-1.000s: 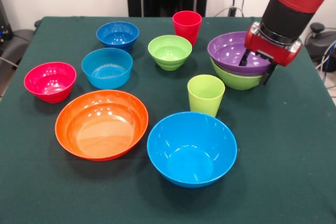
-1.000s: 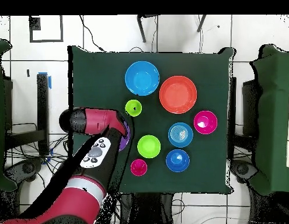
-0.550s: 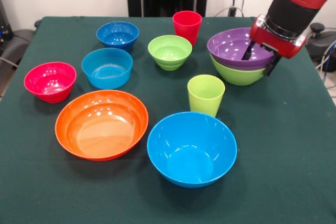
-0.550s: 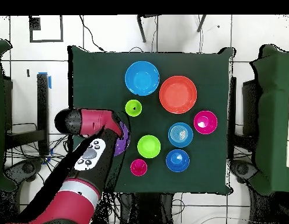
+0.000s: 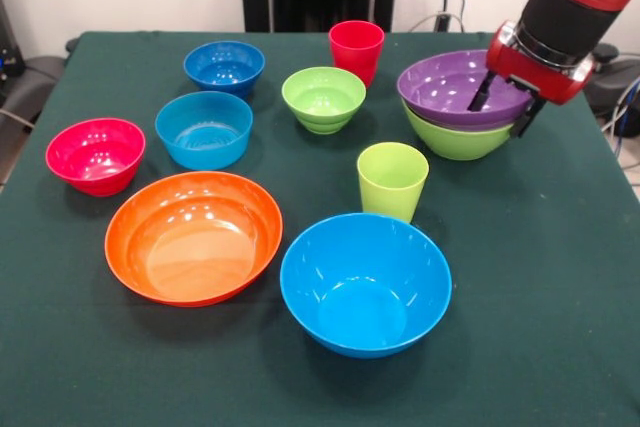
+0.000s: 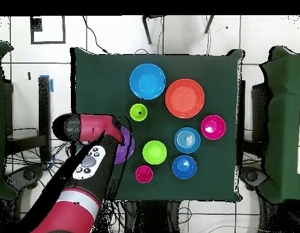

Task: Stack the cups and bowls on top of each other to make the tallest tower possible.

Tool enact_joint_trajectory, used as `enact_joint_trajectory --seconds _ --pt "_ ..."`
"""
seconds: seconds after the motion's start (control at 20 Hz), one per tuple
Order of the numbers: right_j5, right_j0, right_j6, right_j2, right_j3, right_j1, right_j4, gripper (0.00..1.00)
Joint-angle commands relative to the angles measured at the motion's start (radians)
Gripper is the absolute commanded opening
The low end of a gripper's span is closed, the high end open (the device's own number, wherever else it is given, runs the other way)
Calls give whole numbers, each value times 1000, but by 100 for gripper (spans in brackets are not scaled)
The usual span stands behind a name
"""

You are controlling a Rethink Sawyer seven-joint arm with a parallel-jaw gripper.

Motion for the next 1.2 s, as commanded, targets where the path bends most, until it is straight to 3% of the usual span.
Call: enact_joint_trajectory --seconds 0.05,0.4,0.7,1.2 --pt "22 -51 33 112 3 10 -40 100" --pt "63 -36 70 116 -15 4 -24 100" --pt "25 -46 100 162 21 5 20 100" --pt "57 -48 90 156 15 -16 5 100"
